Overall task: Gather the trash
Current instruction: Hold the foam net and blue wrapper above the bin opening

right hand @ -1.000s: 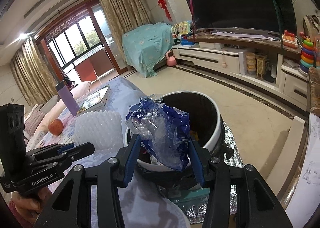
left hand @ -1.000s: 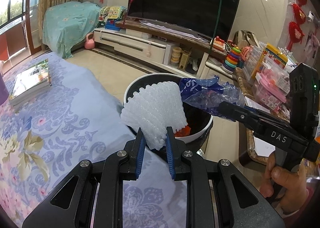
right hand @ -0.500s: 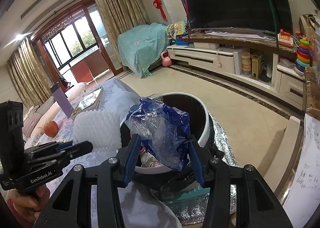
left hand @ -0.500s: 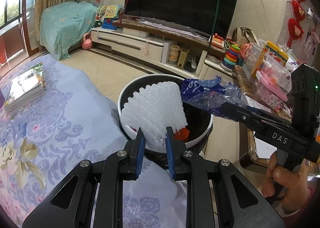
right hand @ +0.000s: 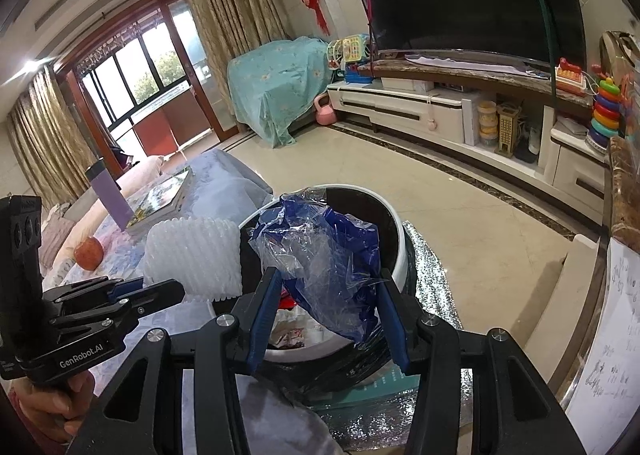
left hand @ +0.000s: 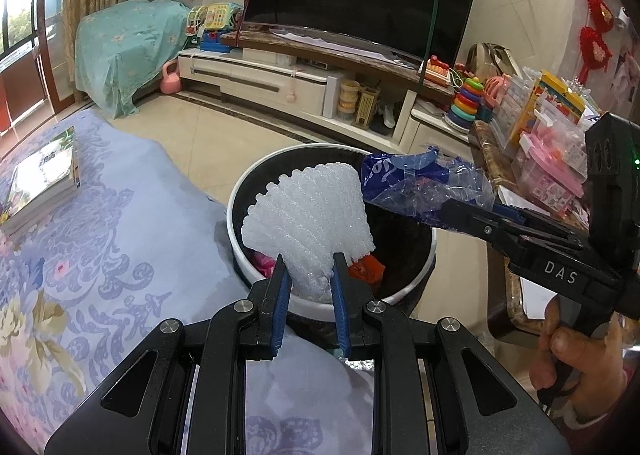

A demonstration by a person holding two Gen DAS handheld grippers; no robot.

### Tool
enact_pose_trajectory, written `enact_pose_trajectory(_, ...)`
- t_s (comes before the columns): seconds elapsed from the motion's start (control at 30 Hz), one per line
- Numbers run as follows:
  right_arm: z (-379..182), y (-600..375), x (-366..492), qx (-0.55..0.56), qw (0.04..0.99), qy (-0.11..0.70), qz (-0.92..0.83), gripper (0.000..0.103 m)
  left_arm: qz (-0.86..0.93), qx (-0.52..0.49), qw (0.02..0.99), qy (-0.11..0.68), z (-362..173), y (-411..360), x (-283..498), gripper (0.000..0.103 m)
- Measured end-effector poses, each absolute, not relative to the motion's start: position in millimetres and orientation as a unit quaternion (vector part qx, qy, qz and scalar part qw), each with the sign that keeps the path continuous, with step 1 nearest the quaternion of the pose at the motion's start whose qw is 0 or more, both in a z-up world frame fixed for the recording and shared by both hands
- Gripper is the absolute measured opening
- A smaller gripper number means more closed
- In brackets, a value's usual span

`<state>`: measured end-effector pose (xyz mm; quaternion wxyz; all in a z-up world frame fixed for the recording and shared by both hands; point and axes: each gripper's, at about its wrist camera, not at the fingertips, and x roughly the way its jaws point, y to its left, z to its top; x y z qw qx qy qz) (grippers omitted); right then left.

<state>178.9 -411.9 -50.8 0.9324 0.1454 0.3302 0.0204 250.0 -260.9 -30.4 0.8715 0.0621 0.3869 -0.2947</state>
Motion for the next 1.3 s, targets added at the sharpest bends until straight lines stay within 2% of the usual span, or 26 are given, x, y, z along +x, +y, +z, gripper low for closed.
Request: enact_pose_trajectory(1.3,-55,-427,213,0.121,0.925,0.360,0.009,0.049,-0.299,0.093,0.860,0.402,-37,-295,287,0.019)
